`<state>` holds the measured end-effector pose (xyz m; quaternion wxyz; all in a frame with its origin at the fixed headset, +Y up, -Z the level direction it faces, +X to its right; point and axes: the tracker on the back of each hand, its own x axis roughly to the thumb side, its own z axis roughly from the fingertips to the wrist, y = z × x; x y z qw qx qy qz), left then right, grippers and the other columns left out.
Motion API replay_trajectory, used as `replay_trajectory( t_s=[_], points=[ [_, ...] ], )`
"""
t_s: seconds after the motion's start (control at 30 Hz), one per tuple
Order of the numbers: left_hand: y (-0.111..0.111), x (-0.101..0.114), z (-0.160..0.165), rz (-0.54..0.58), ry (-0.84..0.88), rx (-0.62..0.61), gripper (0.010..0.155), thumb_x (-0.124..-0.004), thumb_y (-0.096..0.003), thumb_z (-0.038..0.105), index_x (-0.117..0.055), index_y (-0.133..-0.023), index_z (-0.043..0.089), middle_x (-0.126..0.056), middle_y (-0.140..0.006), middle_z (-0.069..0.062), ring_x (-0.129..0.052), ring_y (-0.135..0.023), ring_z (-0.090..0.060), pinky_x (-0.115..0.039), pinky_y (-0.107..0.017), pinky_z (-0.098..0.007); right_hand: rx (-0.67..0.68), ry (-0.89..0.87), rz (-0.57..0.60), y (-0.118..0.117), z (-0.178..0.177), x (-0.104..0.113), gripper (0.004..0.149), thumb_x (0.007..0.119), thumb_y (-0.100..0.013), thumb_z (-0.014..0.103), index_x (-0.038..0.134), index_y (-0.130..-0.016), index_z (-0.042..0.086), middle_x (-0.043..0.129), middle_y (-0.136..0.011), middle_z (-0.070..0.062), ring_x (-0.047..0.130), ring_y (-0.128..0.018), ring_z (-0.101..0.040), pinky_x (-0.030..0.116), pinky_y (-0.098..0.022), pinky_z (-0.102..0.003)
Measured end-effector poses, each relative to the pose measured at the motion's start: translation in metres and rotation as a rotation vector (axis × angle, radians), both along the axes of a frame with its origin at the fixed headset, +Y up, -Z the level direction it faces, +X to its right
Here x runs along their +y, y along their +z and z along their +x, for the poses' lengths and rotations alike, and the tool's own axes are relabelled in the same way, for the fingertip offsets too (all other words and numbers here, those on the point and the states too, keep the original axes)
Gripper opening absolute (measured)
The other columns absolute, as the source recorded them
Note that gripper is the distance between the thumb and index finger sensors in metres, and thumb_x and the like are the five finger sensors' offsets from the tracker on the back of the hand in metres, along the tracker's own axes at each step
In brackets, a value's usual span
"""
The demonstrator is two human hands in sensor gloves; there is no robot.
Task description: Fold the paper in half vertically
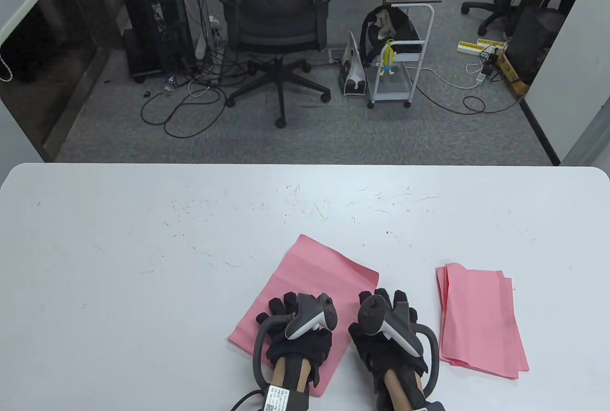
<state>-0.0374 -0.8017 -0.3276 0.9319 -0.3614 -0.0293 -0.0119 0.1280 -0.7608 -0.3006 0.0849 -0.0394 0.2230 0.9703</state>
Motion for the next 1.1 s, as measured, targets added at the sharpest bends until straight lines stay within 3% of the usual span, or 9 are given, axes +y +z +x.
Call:
replay_trajectory(
  t_s=[0.23, 0.67, 0.83, 1.1],
  points=[
    [-0.0002, -0.0021, -0.0042, 0.005, 0.056, -0.056, 0.078, -0.043, -0.0627, 0.056, 0.003, -0.118, 0.026, 0.01, -0.122, -0.018, 0.005, -0.111, -0.053, -0.011, -0.074, -0.078, -0.003, 0.009, -0.003, -0.0003, 0.0003, -0.0002, 0.073, 0.064, -0.047, 0.054, 0.026, -0.106, 0.033, 0.021, -0.116, -0.004, 0.013, -0.104, -0.043, 0.025, -0.074, -0.062],
    [0.0017, -0.0046, -0.0013, 0.012, 0.137, -0.126, 0.074, -0.053, -0.0634, 0.037, -0.003, -0.118, 0.036, 0.007, -0.126, -0.006, 0.007, -0.114, -0.046, -0.009, -0.077, -0.076, -0.004, 0.013, 0.006, -0.0011, 0.0006, -0.0008, 0.073, 0.064, -0.047, 0.054, 0.026, -0.106, 0.033, 0.021, -0.116, -0.004, 0.012, -0.104, -0.043, 0.025, -0.074, -0.062],
    [0.0022, -0.0055, -0.0005, 0.02, 0.157, -0.139, 0.078, -0.053, -0.0628, 0.033, 0.003, -0.116, 0.035, 0.006, -0.127, -0.002, 0.006, -0.115, -0.044, -0.009, -0.079, -0.074, -0.004, 0.012, 0.003, -0.0009, 0.0007, -0.0014, 0.073, 0.064, -0.047, 0.054, 0.026, -0.106, 0.033, 0.021, -0.116, -0.004, 0.012, -0.104, -0.043, 0.025, -0.074, -0.062],
    [0.002, -0.0045, -0.0067, 0.029, 0.154, -0.178, 0.077, -0.057, -0.0608, 0.024, -0.005, -0.116, 0.038, 0.002, -0.127, 0.009, 0.005, -0.117, -0.038, -0.009, -0.081, -0.072, -0.003, 0.011, 0.003, -0.001, 0.0005, -0.0019, 0.073, 0.064, -0.047, 0.054, 0.026, -0.106, 0.033, 0.021, -0.116, -0.004, 0.012, -0.104, -0.043, 0.024, -0.074, -0.062]
  ],
)
